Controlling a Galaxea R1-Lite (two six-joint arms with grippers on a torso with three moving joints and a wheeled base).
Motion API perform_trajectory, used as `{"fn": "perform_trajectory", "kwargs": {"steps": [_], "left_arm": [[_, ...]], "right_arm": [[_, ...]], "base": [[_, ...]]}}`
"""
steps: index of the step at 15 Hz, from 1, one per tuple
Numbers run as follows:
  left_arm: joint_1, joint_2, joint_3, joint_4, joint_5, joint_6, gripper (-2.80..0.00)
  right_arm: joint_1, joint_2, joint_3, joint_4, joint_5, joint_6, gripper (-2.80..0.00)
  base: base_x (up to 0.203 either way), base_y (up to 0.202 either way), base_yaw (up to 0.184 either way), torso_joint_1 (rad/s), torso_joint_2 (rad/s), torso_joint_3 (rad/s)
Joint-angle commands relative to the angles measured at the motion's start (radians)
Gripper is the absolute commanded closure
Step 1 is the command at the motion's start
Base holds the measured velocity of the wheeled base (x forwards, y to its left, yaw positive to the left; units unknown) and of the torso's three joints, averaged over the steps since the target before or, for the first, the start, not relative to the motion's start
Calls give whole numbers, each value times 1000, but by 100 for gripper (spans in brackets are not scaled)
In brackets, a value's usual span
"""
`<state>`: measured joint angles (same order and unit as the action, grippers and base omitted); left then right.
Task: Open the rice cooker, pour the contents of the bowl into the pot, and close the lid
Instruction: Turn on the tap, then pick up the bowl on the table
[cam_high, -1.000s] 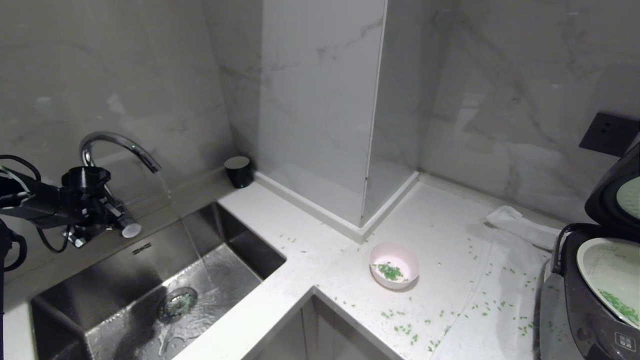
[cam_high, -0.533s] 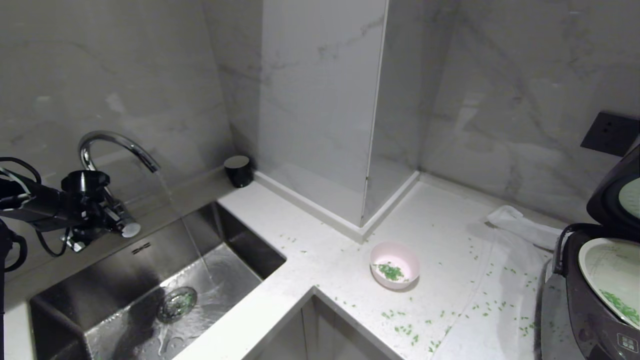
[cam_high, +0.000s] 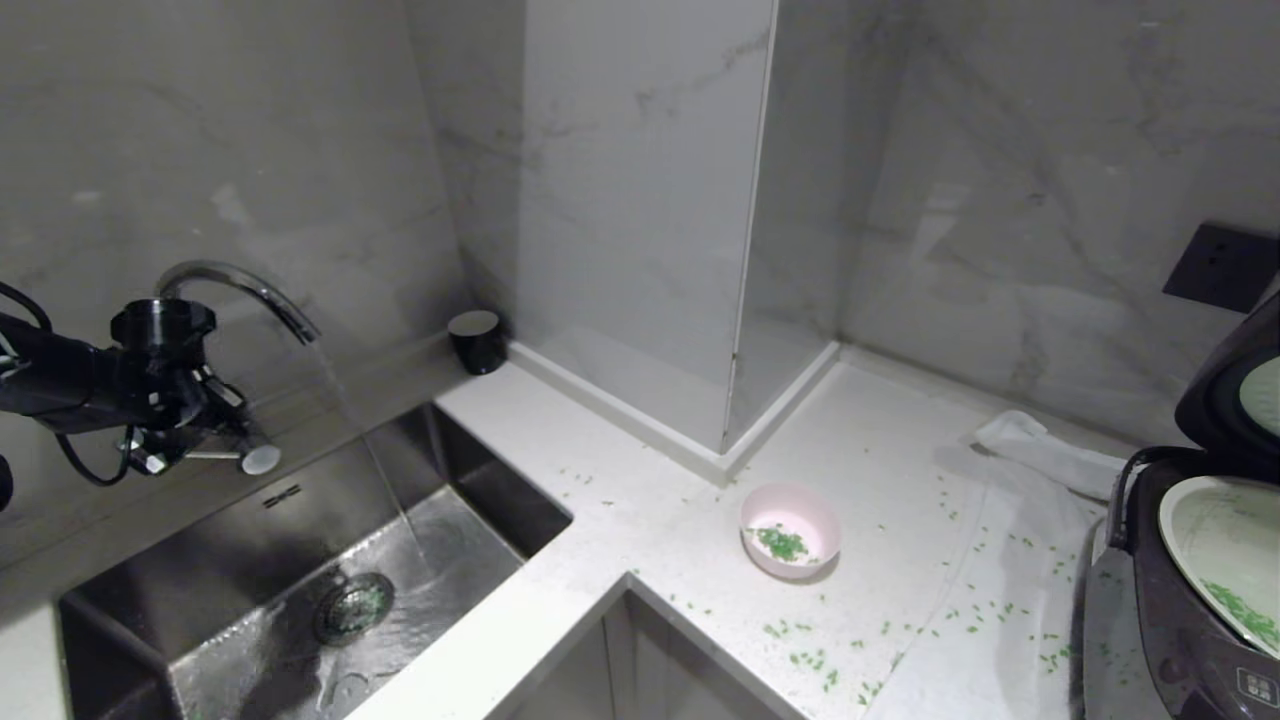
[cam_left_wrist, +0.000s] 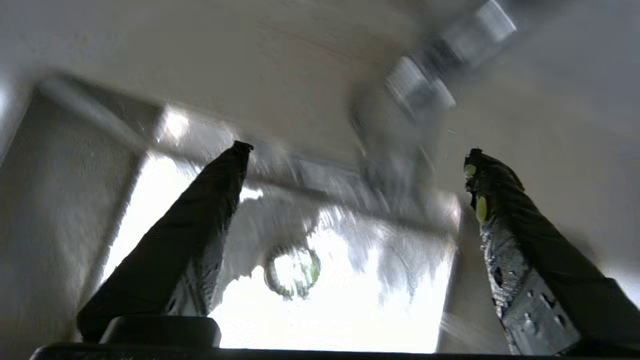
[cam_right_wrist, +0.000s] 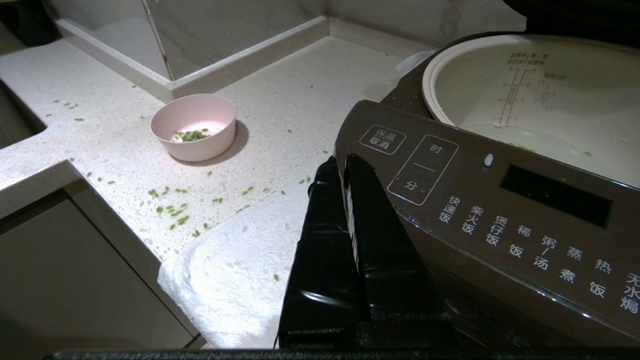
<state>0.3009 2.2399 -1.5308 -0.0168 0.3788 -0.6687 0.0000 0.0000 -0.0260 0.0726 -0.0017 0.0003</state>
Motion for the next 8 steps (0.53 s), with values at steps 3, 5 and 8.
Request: {"fn": "perform_trajectory", "kwargs": {"steps": [3, 5, 8], "left_arm": [[-80, -287, 289, -32, -129, -3, -280], [-105, -389, 451, -90, -204, 23, -280], [-128, -503, 679, -216, -259, 92, -280]], "right_arm": [[0, 0, 0, 1, 0, 0, 0], [0, -1, 0, 0, 0, 0, 0], [0, -1, 0, 0, 0, 0, 0]], "base": [[0, 0, 0, 0, 0, 0], [0, 0, 0, 0, 0, 0], [0, 0, 0, 0, 0, 0]]}}
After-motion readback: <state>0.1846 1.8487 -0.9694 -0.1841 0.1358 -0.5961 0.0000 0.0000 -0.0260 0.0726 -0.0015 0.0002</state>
